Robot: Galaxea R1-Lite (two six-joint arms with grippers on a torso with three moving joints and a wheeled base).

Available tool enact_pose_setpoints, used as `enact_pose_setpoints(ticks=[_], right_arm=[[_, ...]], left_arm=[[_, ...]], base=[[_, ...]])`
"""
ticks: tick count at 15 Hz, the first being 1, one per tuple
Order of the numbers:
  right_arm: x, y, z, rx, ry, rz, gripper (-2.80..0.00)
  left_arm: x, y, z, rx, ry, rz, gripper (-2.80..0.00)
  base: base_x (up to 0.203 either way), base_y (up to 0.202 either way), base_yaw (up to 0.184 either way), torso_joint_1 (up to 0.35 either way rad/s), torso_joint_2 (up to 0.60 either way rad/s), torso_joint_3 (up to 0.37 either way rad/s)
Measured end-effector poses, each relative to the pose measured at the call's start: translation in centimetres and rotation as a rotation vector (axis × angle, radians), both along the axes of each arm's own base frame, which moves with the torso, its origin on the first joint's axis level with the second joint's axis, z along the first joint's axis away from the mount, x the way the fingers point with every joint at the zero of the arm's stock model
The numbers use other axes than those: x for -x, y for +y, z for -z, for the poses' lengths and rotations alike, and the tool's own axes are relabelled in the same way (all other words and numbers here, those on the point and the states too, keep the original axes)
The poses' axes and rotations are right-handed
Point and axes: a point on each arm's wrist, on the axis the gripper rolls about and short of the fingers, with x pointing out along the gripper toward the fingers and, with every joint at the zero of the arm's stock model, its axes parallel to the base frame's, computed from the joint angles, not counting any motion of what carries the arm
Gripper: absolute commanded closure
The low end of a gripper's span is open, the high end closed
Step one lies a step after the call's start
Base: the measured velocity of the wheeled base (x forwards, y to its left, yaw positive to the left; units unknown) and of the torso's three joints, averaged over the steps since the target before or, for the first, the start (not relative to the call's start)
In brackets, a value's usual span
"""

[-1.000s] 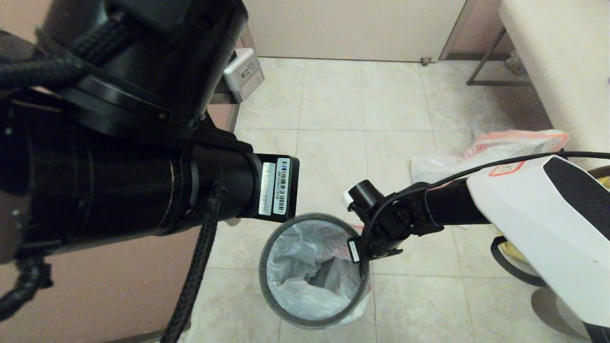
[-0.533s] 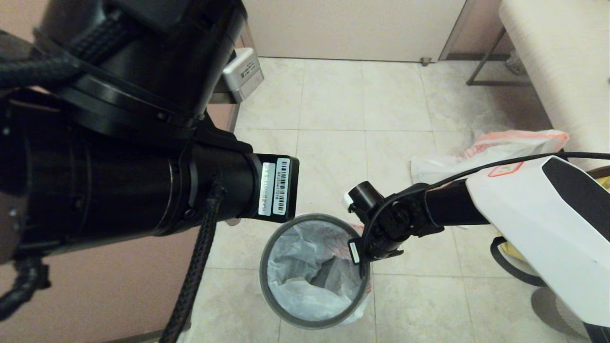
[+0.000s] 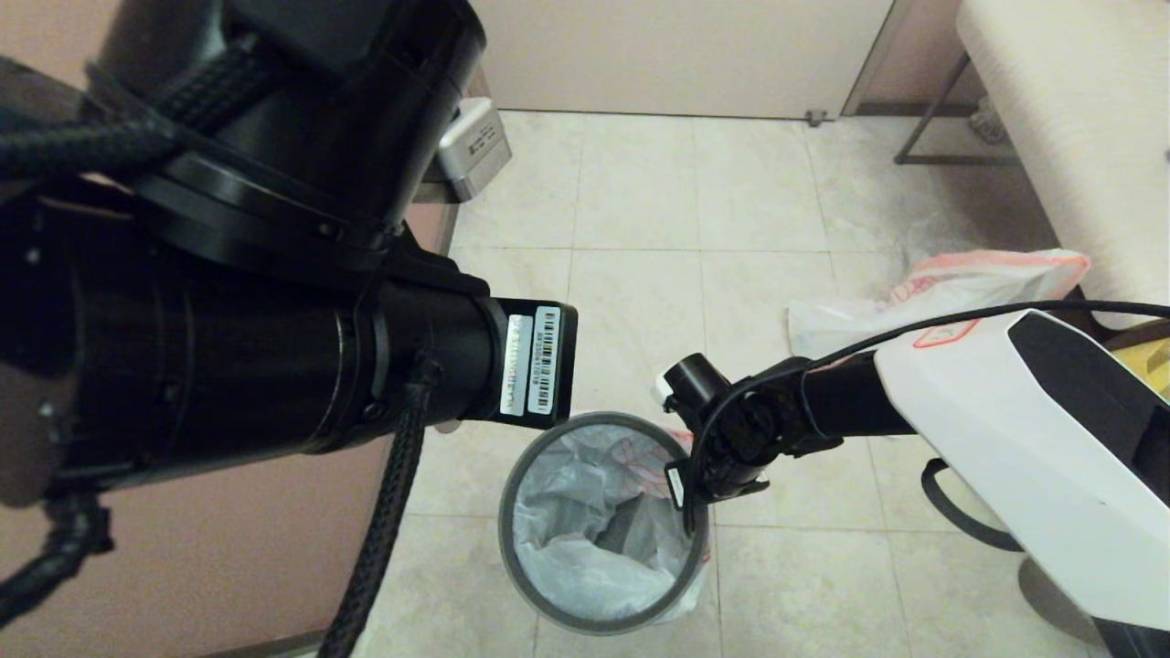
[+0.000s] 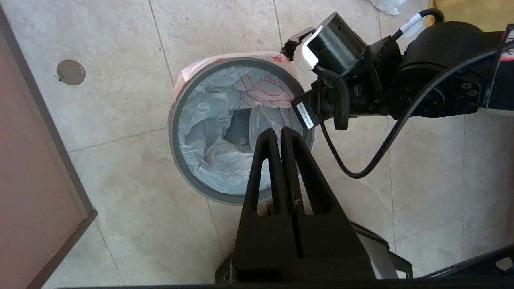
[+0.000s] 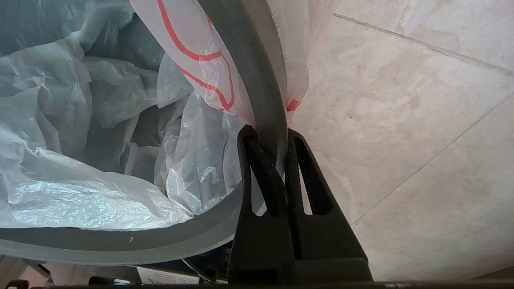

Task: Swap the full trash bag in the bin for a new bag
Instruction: Place the trash can ring on the trash can

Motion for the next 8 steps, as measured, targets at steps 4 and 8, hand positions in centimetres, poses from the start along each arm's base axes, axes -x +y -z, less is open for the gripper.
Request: enact_pose_setpoints(ticks=[4, 8], right_arm=[[0.2, 0.1, -0.1, 0.016, -0.015, 0.003, -2.80], [1.3, 0.1, -2.4, -0.009, -0.041, -0.006, -2.80]], left_arm=[[0.0, -0.1, 0.1, -0.002, 0.001, 0.000, 0.00], [0.0, -0.1, 0.1, -0.003, 0.002, 0.000, 0.00]], base=[[0.000, 0.000, 0.000, 0.000, 0.00, 0.000], [0.000, 0.000, 0.000, 0.000, 0.00, 0.000]])
